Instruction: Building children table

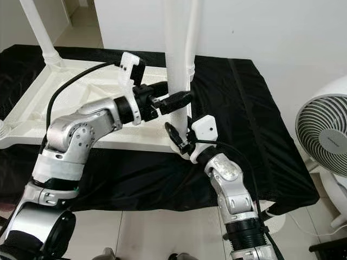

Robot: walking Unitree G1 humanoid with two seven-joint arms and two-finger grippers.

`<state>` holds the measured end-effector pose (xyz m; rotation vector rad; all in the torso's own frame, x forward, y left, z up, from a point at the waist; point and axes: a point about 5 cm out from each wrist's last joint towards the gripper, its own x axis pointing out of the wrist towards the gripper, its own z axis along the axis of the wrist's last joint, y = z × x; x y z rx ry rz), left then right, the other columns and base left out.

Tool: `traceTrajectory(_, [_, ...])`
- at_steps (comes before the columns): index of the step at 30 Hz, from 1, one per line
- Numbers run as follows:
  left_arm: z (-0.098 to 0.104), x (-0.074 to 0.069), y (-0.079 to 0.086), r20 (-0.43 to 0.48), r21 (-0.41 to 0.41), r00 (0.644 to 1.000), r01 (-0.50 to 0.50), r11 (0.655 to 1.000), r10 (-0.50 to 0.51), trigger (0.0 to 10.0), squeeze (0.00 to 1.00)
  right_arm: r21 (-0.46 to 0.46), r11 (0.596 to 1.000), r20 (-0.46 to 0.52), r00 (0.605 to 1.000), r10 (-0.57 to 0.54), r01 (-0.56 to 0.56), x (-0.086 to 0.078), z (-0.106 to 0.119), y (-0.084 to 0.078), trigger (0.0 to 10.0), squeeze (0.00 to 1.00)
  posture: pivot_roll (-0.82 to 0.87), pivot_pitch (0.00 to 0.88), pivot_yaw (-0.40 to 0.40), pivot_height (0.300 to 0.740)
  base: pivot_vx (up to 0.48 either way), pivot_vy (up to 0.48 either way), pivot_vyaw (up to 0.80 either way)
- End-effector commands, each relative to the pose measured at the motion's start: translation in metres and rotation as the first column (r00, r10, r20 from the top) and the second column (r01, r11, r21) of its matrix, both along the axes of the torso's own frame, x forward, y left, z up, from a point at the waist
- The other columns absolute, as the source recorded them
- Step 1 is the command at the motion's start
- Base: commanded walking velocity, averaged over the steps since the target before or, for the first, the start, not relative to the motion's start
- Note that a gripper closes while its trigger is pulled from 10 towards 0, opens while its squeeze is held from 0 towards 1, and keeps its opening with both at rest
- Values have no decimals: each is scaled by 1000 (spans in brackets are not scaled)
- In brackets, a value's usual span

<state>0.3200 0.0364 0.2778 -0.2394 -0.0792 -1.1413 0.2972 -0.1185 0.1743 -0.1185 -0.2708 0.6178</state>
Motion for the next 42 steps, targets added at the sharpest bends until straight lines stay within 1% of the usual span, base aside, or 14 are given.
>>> traceTrajectory(1, [5, 2, -2, -6, -18, 1000, 1, 1000, -1, 10000, 0, 5, 1000, -1, 1000, 7, -7, 2, 1, 1, 10000, 0, 100, 0, -25, 740, 0, 0, 0])
traceTrajectory(7, [9, 3, -3, -3, -52, 1000, 0, 999, 0, 10000, 0, 8, 1000, 0, 1000, 6, -6, 3, 1, 1, 10000, 0, 96, 0, -25, 740, 0, 0, 0])
traceTrajectory(8, [9, 6, -3, -2, -44, 1000, -23, 999, 23, 275, 0, 9, 1000, -1, 1000, 6, -6, 4, 1, 1, 10000, 0, 95, 0, -25, 740, 0, 0, 0])
traceTrajectory(9, [9, 9, -2, 1, -38, 999, -50, 998, 50, 0, 0, 11, 1000, -3, 1000, 6, -6, 4, 1, 2, 10000, 0, 95, 0, -25, 740, 0, 0, 0])
traceTrajectory(26, [14, 23, 7, 95, 1, 968, -235, 972, 234, 0, 0, 60, 996, -33, 997, -67, 68, 15, 2, 6, 10000, 0, 95, 0, -29, 740, 0, 0, 0])
traceTrajectory(27, [15, 24, 8, 108, 0, 963, -247, 969, 245, 3922, 0, 63, 995, -35, 996, -81, 83, 16, 2, 6, 10000, 0, 95, 0, -29, 740, 0, 0, 0])
traceTrajectory(28, [15, 24, 8, 108, 0, 963, -247, 969, 245, 3922, 0, 63, 995, -35, 996, -81, 83, 16, 2, 6, 10000, 0, 95, 0, -29, 740, 0, 0, 0])
traceTrajectory(29, [17, 24, 8, 133, 4, 954, -272, 962, 269, 10000, 0, 83, 991, -36, 994, -107, 110, 19, 3, 6, 10000, 671, 96, 0, -37, 740, 0, 0, 0])
traceTrajectory(31, [19, 25, 8, 149, 7, 947, -290, 957, 286, 10000, 0, 97, 987, -37, 992, -124, 127, 20, 4, 5, 10000, 671, 96, 0, -37, 740, 0, 0, 0])
traceTrajectory(32, [22, 26, 9, 159, -1, 932, -329, 944, 325, 10000, 0, 102, 980, -34, 985, -168, 171, 24, 5, 5, 10000, 1000, 100, 0, -44, 740, 0, 0, 0])
traceTrajectory(37, [27, 28, 9, 170, -21, 899, -407, 913, 405, 10000, 0, 138, 960, -57, 970, -238, 244, 30, 8, 6, 10000, 1000, 102, 0, -50, 740, 0, 0, 0])
traceTrajectory(38, [27, 28, 8, 167, -20, 888, -432, 902, 429, 10000, 0, 135, 958, -54, 968, -246, 251, 32, 8, 8, 10000, 455, 99, 0, -54, 740, 0, 0, 0])
traceTrajectory(40, [26, 29, 8, 165, -19, 876, -456, 890, 452, 10000, 0, 132, 956, -53, 965, -256, 261, 33, 9, 10, 10000, 455, 99, 0, -54, 740, 0, 0, 0])
traceTrajectory(42, [25, 30, 7, 165, -16, 866, -476, 879, 472, 10000, 0, 128, 953, -55, 961, -270, 275, 35, 9, 12, 10000, 67, 99, 0, -54, 740, 0, 0, 0])
